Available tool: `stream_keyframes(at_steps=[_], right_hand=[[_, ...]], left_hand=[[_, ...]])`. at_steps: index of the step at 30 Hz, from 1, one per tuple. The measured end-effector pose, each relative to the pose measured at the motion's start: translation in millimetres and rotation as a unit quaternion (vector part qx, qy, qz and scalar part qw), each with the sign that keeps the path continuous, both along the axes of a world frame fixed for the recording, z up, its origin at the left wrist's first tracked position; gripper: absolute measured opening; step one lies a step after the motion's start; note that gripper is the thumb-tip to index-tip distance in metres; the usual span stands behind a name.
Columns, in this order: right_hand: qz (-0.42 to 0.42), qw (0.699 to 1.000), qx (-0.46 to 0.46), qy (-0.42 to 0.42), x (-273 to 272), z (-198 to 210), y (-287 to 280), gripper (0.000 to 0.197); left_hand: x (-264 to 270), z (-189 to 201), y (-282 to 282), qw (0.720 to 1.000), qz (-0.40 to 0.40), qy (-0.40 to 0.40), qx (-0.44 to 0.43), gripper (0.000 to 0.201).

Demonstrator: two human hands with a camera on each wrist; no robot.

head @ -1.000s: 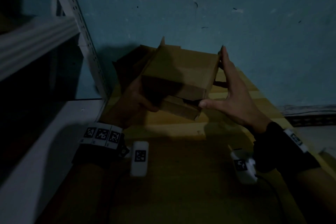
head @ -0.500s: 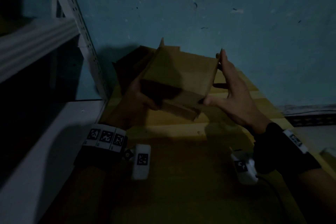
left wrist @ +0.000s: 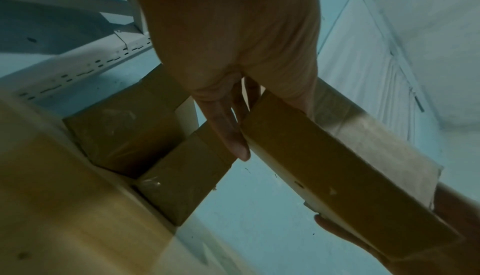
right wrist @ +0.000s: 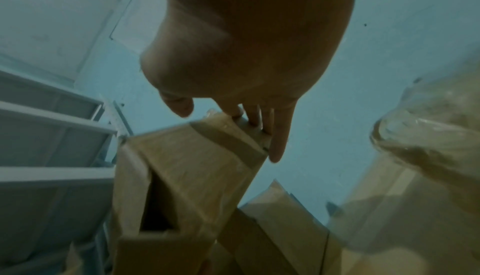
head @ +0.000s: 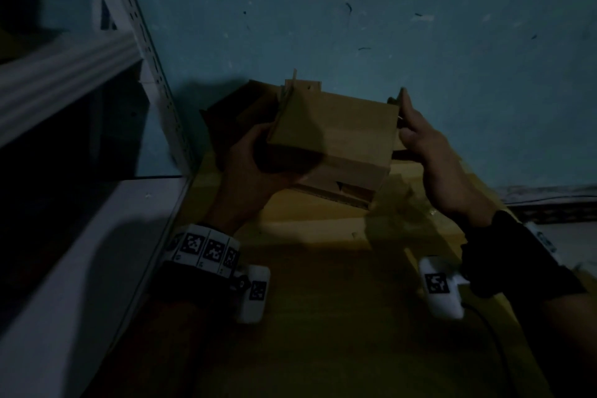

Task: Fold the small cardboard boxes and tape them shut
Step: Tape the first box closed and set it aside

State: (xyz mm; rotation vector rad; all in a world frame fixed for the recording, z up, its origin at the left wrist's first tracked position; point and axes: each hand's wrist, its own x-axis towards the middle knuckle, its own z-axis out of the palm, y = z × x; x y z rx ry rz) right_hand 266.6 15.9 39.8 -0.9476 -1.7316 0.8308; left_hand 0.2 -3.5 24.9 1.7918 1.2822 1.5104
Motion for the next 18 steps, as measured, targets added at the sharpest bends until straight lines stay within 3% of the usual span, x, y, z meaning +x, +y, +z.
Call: stream_keyframes(at_steps=[5, 10, 18], right_hand=[[0.079, 0.996, 0.017, -0.045, 13.0, 6.6, -3.0, 0.101], [0.089, 0.991, 0.003, -0.101, 15.2, 10.2, -4.1, 0.125], [0.092, 0.987, 0.008, -0.128, 12.6, 12.1, -3.2, 0.13]], left_hand=[[-0.2, -2.9, 2.9, 1.0, 0.013, 0.001, 0.021, 0.063], [0.0, -1.1, 0.7, 1.0, 0.013, -0.001, 0.026, 0.065], [-1.2, 1.7, 2.1, 0.999, -0.006, -0.05, 0.019, 0.065]])
